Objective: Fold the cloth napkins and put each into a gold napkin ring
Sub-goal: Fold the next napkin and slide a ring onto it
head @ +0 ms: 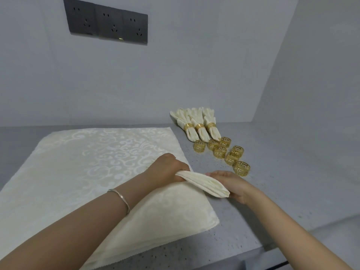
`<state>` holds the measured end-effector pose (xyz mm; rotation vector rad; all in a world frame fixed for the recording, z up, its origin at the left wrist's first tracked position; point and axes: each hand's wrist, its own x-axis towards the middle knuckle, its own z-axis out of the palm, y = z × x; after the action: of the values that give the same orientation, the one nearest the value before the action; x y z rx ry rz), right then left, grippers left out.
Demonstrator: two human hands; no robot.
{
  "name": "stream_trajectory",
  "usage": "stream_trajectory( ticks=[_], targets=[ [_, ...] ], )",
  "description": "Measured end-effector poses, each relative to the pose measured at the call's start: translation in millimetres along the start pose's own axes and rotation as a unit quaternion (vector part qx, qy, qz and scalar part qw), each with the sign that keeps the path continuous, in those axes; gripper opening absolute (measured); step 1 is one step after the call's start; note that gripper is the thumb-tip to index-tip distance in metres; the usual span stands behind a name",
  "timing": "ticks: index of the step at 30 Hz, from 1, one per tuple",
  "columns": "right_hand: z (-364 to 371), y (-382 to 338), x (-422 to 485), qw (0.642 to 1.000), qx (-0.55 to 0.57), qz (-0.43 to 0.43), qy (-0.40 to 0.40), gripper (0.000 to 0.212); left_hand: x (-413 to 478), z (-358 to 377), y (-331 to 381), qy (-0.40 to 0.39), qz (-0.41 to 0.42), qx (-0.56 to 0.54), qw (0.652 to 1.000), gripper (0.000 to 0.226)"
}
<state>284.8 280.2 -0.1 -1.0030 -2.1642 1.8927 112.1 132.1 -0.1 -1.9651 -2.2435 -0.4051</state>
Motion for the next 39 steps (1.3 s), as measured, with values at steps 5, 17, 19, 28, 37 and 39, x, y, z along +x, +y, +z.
stream_trajectory(
  ticks=[5, 17, 19, 28, 37, 39],
  targets=[
    [-55, 25, 20, 0.921, -0.143, -0.173, 0.319, 0.024, 23, -3, 11, -0.016, -0.054, 0.041, 0.998, 0.022],
    [-72, 41, 38, 0.927, -0.085, -0.136, 0.339, 0.053, 29, -2, 12, -0.005, -0.105, 0.088, 0.991, 0.024],
    [-60, 33, 28, 0.939, 0.021, -0.152, 0.309, 0.042, 25, -5, 9, -0.003, -0.111, 0.089, 0.99, 0.023],
    [11, 4, 15, 0.972, 0.169, -0.118, 0.11, 0.054, 14, -18, 10, 0.002, -0.101, 0.12, 0.988, 0.025],
    [24, 9, 17, 0.988, 0.076, -0.123, 0.048, 0.027, -13, -27, -14, -0.048, -0.12, 0.123, 0.984, 0.018],
    [27, 11, 17, 0.989, 0.078, -0.117, 0.038, 0.022, -15, -23, -18, -0.055, -0.111, 0.118, 0.985, 0.025]
  ],
)
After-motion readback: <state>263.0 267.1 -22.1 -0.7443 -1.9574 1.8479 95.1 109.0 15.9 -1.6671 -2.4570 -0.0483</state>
